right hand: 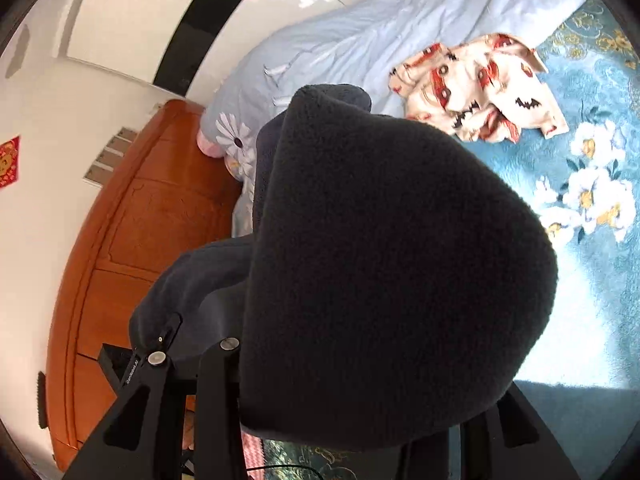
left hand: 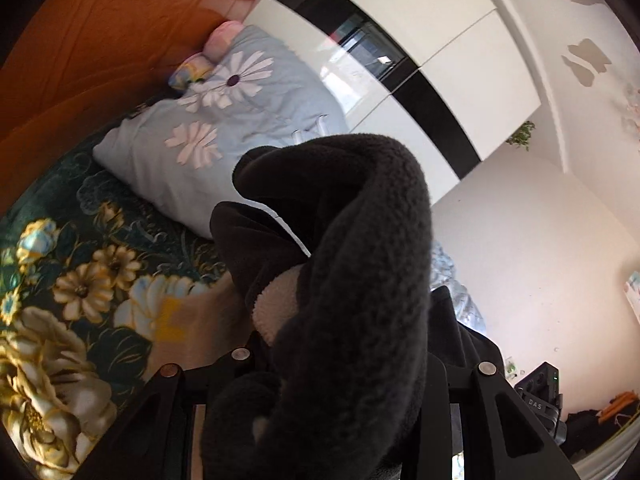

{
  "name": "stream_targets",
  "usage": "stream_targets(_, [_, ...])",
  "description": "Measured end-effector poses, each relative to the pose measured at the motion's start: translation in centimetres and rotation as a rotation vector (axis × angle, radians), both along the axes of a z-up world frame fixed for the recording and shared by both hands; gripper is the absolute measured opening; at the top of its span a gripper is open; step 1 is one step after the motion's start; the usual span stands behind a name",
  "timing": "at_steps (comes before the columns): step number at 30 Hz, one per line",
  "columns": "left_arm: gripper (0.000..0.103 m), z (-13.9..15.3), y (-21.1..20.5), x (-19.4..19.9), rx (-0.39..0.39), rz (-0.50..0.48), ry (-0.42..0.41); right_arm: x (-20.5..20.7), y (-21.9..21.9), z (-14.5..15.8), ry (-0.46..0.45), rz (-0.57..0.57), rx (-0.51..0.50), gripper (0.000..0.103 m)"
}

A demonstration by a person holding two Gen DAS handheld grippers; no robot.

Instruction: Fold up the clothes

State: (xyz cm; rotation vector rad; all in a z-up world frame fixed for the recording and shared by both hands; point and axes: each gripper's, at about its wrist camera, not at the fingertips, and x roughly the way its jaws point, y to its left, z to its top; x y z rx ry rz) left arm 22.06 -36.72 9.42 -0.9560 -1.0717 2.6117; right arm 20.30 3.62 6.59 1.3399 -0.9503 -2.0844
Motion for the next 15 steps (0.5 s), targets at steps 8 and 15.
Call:
stream_targets(8, [0.041, -8.6, -2.5, 1.0, 0.23, 0.092, -0.085, 0.5, 0.7, -4.1, -0.114, 0.027, -0.068, 0.048])
stream_targets(15, [0.047, -8.0, -2.9, 2.0, 0.273, 0.095, -0.101, 2.0, 2.6, -5.2, -0.118, 0.012, -0.163, 0.055])
